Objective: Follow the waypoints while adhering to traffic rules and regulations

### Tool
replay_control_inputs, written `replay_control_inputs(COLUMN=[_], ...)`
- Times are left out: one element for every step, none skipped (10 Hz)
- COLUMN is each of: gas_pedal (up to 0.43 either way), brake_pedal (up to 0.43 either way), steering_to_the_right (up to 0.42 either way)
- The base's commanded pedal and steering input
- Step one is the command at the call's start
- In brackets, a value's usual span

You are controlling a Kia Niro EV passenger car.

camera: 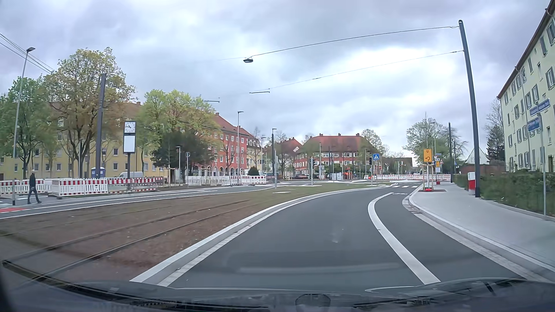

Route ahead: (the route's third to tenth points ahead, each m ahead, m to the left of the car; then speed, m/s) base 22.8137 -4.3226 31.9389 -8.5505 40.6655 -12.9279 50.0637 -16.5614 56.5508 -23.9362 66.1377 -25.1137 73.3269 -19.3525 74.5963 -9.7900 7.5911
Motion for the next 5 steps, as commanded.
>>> replay_control_inputs(gas_pedal=[0.087,0.087,0.087,0.087,0.087], brake_pedal=[0.0,0.0,0.0,0.0,0.0], steering_to_the_right=[0.057,0.059,0.061,0.062,0.063])
